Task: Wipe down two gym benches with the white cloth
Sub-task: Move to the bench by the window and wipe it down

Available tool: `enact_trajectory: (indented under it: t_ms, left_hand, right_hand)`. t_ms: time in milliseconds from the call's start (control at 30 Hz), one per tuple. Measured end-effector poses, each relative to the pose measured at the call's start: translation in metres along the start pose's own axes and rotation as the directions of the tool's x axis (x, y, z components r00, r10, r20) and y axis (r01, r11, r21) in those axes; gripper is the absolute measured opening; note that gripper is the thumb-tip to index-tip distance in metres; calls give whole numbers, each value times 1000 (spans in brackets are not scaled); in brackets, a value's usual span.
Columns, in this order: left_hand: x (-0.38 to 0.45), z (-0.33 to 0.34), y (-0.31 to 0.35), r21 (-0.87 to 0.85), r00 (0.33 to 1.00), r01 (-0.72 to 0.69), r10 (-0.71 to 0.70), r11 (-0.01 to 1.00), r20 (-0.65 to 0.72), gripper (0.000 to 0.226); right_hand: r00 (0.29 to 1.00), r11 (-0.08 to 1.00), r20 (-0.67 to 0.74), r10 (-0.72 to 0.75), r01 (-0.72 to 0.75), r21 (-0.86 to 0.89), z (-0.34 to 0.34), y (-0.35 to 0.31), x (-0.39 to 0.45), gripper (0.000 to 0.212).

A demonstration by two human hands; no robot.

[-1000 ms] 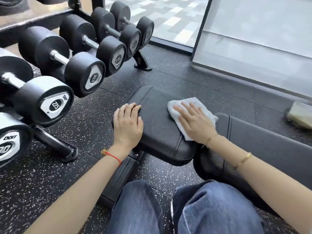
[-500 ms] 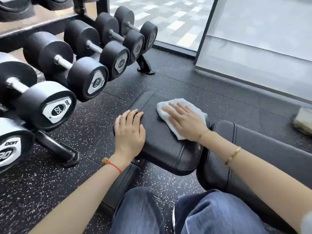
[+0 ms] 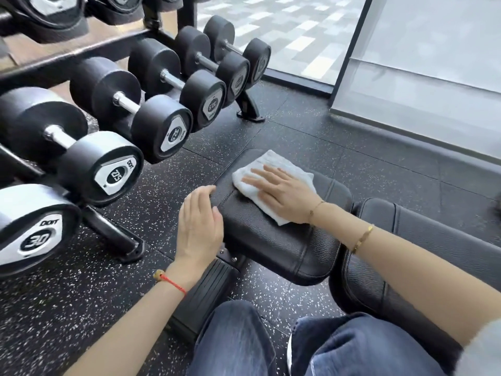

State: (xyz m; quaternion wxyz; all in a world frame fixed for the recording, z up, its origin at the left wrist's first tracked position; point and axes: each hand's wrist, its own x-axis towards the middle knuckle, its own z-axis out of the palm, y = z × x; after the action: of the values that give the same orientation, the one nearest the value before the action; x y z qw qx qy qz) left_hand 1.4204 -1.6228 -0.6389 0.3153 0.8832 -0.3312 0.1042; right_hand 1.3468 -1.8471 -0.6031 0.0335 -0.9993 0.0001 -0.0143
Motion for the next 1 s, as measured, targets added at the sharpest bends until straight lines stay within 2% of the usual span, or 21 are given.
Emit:
enact_trajectory:
  t_ms: [133, 200, 333, 433, 500, 567, 633, 667, 700, 800, 867, 933, 1000]
  left_hand:
    - [-1, -11, -15, 12, 999, 38, -38, 999, 4, 42]
    - [0, -15, -17, 16, 999, 47, -47, 999, -1, 41]
    - [3, -18, -14, 15, 999, 37, -37, 999, 5, 41]
    - [3, -17, -8, 9, 1000, 6, -7, 1000, 17, 40]
    - [3, -16, -2, 6, 1000, -8, 8, 1000, 19, 39]
    - [4, -14, 3, 5, 999, -26, 26, 1000, 25, 38]
    - [6, -13, 8, 1, 999, -33, 33, 999, 37, 38]
    - [7, -13, 10, -8, 999, -32, 32, 999, 37, 38]
    - [8, -12, 13, -19, 999, -31, 32, 999, 32, 38]
    - [15, -10, 17, -41, 999, -50, 51, 998, 18, 39]
    - [23, -5, 21, -51, 996, -79, 81, 996, 26, 40]
    - [29, 2, 26, -49, 991, -122, 125, 991, 55, 41]
    - [31, 12, 33, -32, 983, -154, 156, 988, 95, 42]
  right_hand:
    - [958, 957, 17, 288, -287, -46, -11, 2, 45, 49]
    - [970, 969, -4, 244, -244, -48, -7, -23, 50, 49]
    - [999, 999, 20, -45, 46, -26, 2, -75, 10, 51]
    - [992, 993, 52, -112, 113, -18, 4, -71, -32, 50]
    - [998, 997, 34, -50, 52, -51, 2, -51, -48, 48]
    - [994, 991, 15, 113, -111, -67, -5, -26, -41, 48]
    - [951, 948, 11, 309, -308, -77, -11, -16, -23, 50]
    - [935, 932, 1, 355, -354, -79, -11, -20, -18, 51]
    - [940, 936, -9, 342, -342, -83, -8, -29, -17, 52]
    - [997, 995, -2, 72, -72, -75, 8, -69, -46, 52]
    - [1000, 999, 23, -18, 19, -38, 8, -67, -70, 51]
    - [997, 997, 17, 69, -69, -23, 2, -39, -80, 49]
    - [968, 968, 3, 249, -249, -36, -2, -4, -79, 49]
